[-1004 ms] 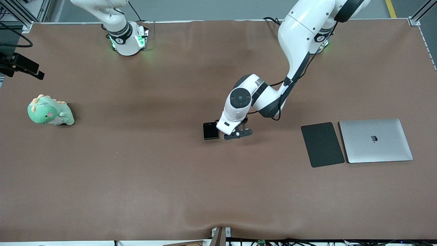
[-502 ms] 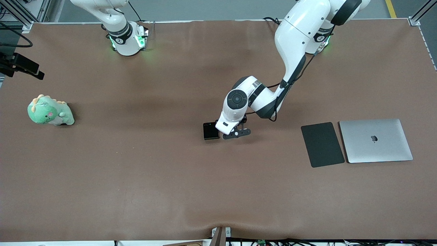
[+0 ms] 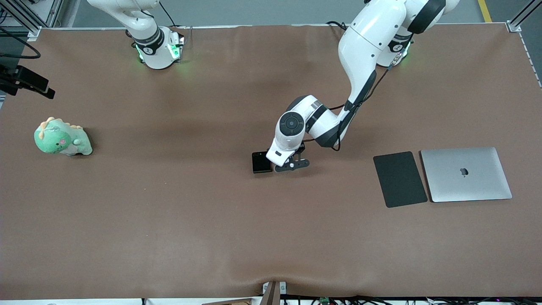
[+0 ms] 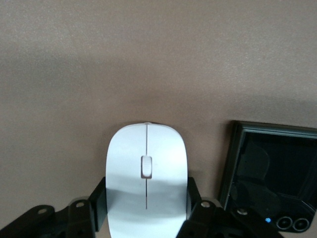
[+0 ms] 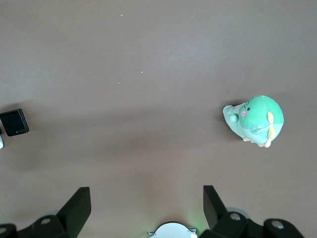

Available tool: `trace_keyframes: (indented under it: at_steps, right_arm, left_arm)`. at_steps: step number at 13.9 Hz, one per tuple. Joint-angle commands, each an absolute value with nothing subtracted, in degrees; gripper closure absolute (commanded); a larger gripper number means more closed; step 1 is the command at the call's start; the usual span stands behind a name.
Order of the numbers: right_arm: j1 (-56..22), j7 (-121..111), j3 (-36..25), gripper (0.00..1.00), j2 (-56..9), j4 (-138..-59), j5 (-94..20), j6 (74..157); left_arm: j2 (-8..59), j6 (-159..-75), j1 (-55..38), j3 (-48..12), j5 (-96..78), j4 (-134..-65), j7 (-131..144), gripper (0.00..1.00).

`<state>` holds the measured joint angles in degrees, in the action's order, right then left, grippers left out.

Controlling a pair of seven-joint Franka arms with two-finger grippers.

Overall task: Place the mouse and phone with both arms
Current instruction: 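Carry the mouse to the mouse pad while the right gripper reaches the phone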

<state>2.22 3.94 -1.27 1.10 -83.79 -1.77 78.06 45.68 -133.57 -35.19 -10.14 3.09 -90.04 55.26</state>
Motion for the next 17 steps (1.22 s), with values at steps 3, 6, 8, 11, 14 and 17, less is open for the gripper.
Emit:
trace_keyframes:
  at_steps: [3, 6, 8, 11, 14, 17]
  right_arm:
    - [2.0, 4.1, -1.0, 0.0, 1.4, -84.3, -1.4, 78.4]
    - [0.1, 4.3, -0.7, 0.0, -2.0, -84.3, -1.6, 78.5]
    - [-3.7, 4.4, -0.7, 0.0, -5.5, -84.3, -1.6, 80.5]
    - [-8.9, 4.5, -0.7, 0.0, -11.1, -84.3, -1.6, 85.6]
    - [-13.5, 4.3, -0.7, 0.0, -17.2, -84.3, -1.5, 94.4]
    - [-17.2, 4.5, -0.7, 0.0, -21.9, -84.1, -1.3, 95.4]
  left_arm:
    - [44.7, -134.0, -35.2, -9.4, 5.1, -89.1, 57.0, 0.46]
    - [40.7, -132.1, -32.3, -9.5, 5.4, -89.7, 55.9, 0.47]
    - [37.4, -128.5, -29.5, -9.6, 5.4, -89.7, 52.7, 0.47]
    - [32.8, -124.1, -23.7, -10.1, 5.2, -90.3, 44.6, 0.46]
    - [29.0, -123.9, -16.5, -10.6, 4.3, -94.4, 32.9, 0.46]
    - [26.3, -123.9, -8.4, -11.5, 4.2, -99.0, 23.5, 0.46]
